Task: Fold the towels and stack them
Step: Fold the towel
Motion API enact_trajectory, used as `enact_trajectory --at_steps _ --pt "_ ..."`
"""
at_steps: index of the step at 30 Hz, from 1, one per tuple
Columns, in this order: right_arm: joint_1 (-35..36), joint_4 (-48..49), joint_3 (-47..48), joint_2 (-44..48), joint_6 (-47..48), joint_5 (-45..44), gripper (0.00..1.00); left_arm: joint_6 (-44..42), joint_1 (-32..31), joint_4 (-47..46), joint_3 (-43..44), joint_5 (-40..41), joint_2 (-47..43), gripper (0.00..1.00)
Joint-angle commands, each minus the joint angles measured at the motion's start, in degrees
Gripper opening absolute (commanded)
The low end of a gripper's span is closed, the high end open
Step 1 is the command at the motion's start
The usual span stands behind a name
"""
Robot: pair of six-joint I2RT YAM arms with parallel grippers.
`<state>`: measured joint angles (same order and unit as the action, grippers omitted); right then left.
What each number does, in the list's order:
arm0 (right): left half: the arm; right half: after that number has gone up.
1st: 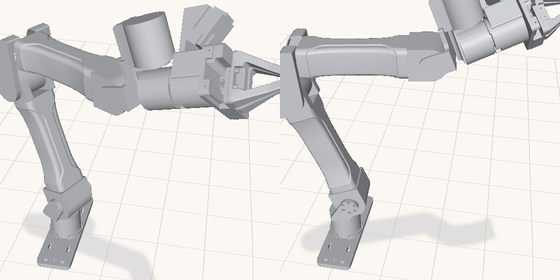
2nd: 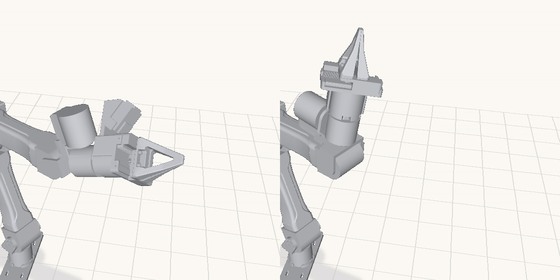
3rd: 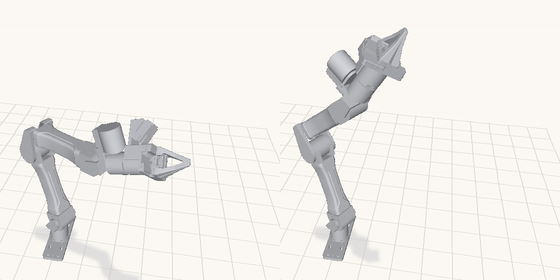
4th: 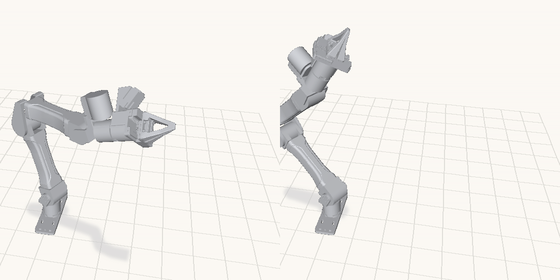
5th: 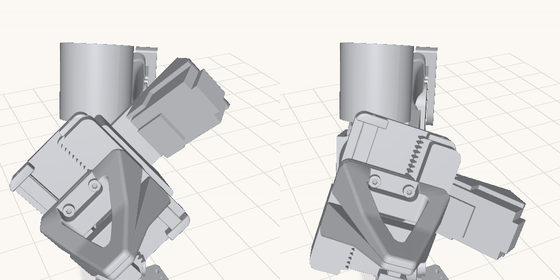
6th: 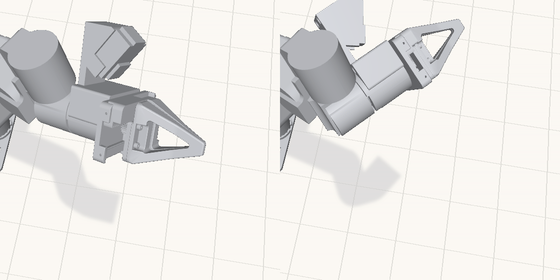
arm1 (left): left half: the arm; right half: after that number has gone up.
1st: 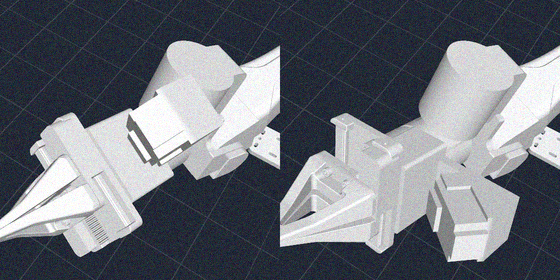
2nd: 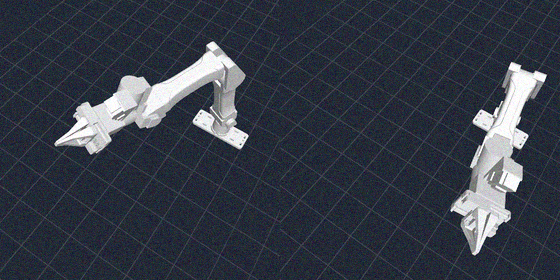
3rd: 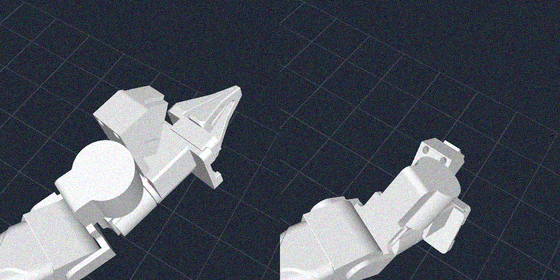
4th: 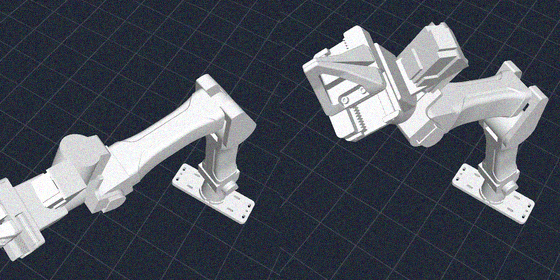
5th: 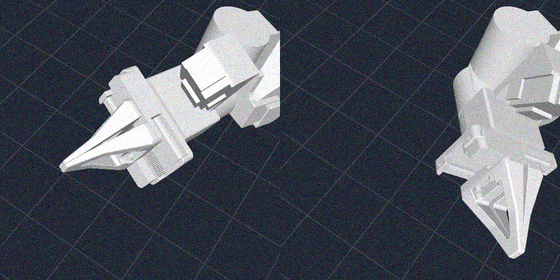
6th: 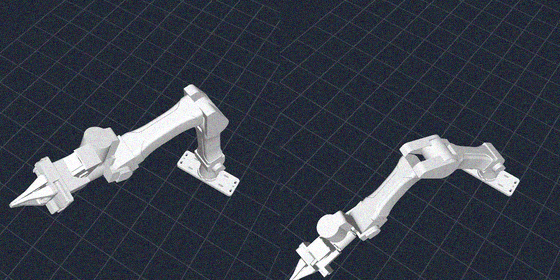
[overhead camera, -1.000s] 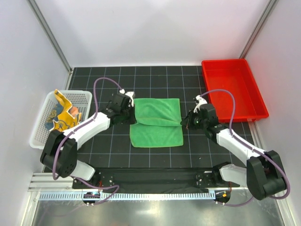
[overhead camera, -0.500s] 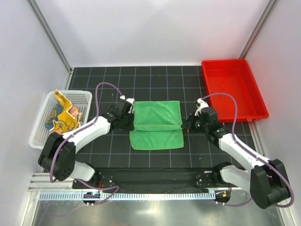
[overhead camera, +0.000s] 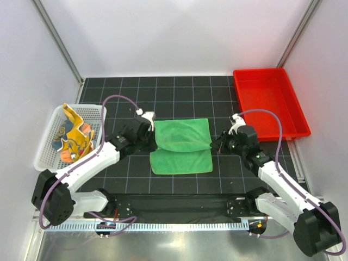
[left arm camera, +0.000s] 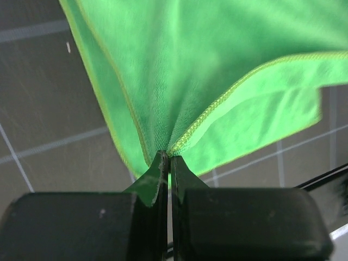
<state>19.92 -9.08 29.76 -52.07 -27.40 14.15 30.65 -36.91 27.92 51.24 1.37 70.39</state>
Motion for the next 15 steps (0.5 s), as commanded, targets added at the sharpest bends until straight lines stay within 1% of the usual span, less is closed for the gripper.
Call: enact_trajectory --at_steps 1,3,7,11,15 --pt "0.7 2.9 -5.4 1.1 -3.6 1.7 0.01 3.0 -2.6 0.6 -4.7 3.3 -1.2 0.0" --pt "1.0 4.4 -7.1 0.3 -4.5 1.8 0.01 3.8 -3.1 -1.0 -7.8 3.4 -1.0 0.0" --pt "1.7 5.6 -8.8 -2.0 -5.3 1.1 0.01 4.6 -3.4 -1.6 -9.6 4.4 0.4 0.0" --pt "2.0 5.2 -8.5 -2.3 -4.7 0.7 0.01 4.2 -3.4 -0.9 -9.0 6.6 0.0 0.0" --pt "2.1 0.8 -4.9 -0.5 -3.1 -0.2 0.01 2.1 -3.4 3.2 -5.1 9.2 -0.7 0.0"
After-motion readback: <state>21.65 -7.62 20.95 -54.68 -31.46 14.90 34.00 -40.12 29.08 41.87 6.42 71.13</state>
